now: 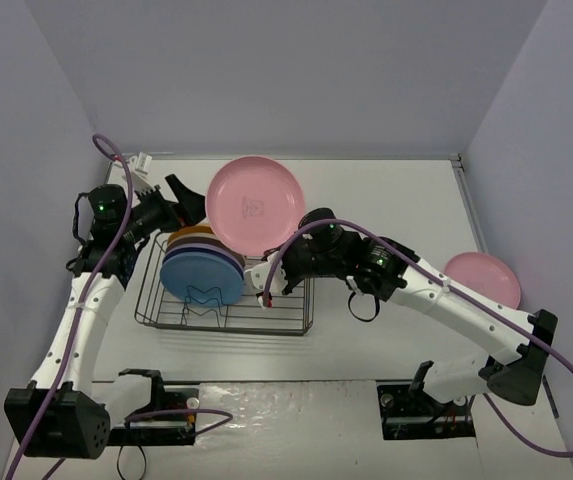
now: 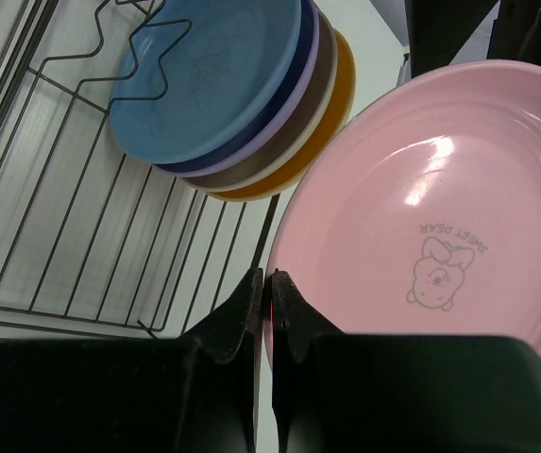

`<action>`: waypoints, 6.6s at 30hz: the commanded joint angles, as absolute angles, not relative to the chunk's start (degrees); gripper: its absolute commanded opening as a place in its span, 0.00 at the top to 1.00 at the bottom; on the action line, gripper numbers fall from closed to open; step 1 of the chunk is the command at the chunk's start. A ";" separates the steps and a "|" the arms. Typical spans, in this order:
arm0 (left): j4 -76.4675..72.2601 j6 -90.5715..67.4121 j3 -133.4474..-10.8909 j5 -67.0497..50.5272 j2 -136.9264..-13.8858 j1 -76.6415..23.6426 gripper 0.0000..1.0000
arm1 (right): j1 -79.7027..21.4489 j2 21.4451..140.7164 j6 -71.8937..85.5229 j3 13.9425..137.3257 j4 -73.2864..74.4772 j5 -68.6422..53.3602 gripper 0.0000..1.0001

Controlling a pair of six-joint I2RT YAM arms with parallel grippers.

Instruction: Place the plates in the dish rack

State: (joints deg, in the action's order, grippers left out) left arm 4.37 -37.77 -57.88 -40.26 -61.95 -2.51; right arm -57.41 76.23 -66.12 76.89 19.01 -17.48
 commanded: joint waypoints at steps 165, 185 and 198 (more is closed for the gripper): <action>27.67 -36.02 -54.88 2.71 -48.87 11.66 0.03 | -79.93 97.19 -51.75 71.21 -42.36 35.63 1.00; 29.42 -36.62 -54.49 5.52 -47.05 12.54 0.03 | -80.24 105.23 -49.55 69.98 -43.21 33.48 1.00; 30.08 -36.41 -55.68 5.71 -46.61 12.57 0.03 | -79.48 103.59 -42.70 72.57 -36.59 30.48 0.33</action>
State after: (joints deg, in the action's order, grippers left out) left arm 31.15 -36.23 -53.54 4.99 -47.39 12.12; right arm -80.09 106.76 -46.56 69.41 -36.29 31.52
